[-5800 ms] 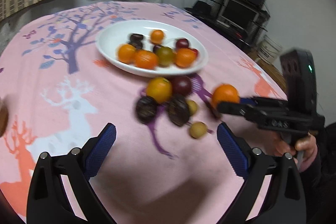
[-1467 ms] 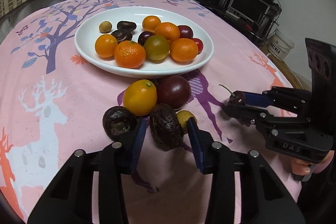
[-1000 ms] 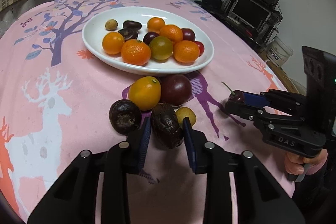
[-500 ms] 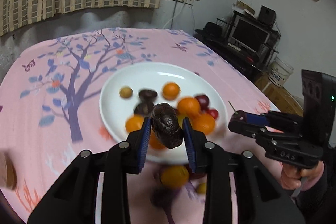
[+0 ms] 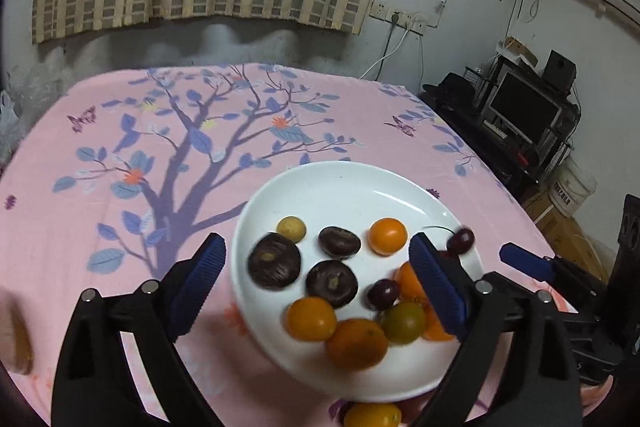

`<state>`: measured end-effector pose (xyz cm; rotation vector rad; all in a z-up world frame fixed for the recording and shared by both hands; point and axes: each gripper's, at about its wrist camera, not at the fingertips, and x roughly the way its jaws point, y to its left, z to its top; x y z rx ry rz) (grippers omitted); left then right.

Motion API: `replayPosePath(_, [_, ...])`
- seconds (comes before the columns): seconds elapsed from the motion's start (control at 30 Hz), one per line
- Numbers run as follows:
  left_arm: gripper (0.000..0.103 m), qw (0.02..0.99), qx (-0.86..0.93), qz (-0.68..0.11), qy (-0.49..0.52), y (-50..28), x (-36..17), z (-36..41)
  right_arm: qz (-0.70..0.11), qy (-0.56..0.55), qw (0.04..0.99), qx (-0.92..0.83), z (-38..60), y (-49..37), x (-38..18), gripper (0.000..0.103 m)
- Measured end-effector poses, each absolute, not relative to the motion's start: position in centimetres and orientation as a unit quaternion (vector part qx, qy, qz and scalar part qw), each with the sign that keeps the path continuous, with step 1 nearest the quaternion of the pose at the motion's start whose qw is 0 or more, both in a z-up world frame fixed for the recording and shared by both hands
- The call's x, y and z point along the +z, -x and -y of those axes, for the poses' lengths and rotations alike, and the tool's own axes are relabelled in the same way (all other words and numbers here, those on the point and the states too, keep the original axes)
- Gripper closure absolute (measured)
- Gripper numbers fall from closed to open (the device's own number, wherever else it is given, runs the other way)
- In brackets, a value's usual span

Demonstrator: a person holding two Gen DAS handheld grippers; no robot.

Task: Organize fruits
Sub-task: 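Place the cherry and plum on the white plate and open both tools, then grasp a small yellow fruit with the right tool while the left tool grasps a dark plum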

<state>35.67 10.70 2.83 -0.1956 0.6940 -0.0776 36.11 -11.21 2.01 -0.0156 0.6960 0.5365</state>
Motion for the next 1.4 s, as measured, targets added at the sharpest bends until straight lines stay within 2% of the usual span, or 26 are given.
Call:
replayPosePath(0.07, [0.005, 0.941, -0.024, -0.328, 0.083, -33.5, 3.5, -11.1, -0.348, 0.008, 0.894, 0.283, 10.8, -34.5, 1.9, 0.036])
replayPosePath(0.2, [0.005, 0.945, 0.013, -0.319, 0.071, -29.3, 3.0, -11.9, -0.377, 0.027, 0.873, 0.309, 9.9, -31.4, 0.3, 0.035])
replayPosePath(0.4, [0.005, 0.932, 0.034, -0.350, 0.088, -25.4, -0.1, -13.2, -0.427, 0.045, 0.841, 0.329, 9.0, -28.9, -2.1, 0.035])
replayPosePath(0.57, [0.005, 0.922, 0.047, -0.374, 0.092, -24.5, -1.7, -14.3, -0.427, 0.085, 0.833, 0.342, 7.6, -27.2, -2.8, 0.036])
replayPosePath(0.63, [0.005, 0.921, 0.047, -0.373, 0.103, -24.3, -1.7, -14.7, -0.430, 0.095, 0.829, 0.345, 7.3, -27.0, -3.1, 0.040])
replayPosePath(0.73, [0.005, 0.922, 0.042, -0.369, 0.110, -24.0, -1.6, -14.8, -0.441, 0.106, 0.821, 0.346, 6.9, -27.0, -3.7, 0.054])
replayPosePath(0.97, [0.005, 0.921, 0.036, -0.373, 0.107, -24.0, -1.5, -14.4, -0.441, 0.116, 0.823, 0.339, 6.5, -27.3, -4.4, 0.059])
replayPosePath(1.13, [0.005, 0.921, 0.036, -0.374, 0.107, -24.0, -1.4, -14.3, -0.437, 0.135, 0.825, 0.332, 6.1, -27.2, -4.7, 0.077])
replayPosePath(1.27, [0.005, 0.918, 0.038, -0.378, 0.112, -24.2, -1.7, -14.4, -0.443, 0.101, 0.818, 0.353, 6.9, -27.3, -4.1, 0.077])
replayPosePath(1.4, [0.005, 0.917, 0.017, -0.385, 0.106, -24.3, -2.1, -13.7, -0.412, 0.067, 0.833, 0.363, 8.1, -27.2, -2.2, 0.077])
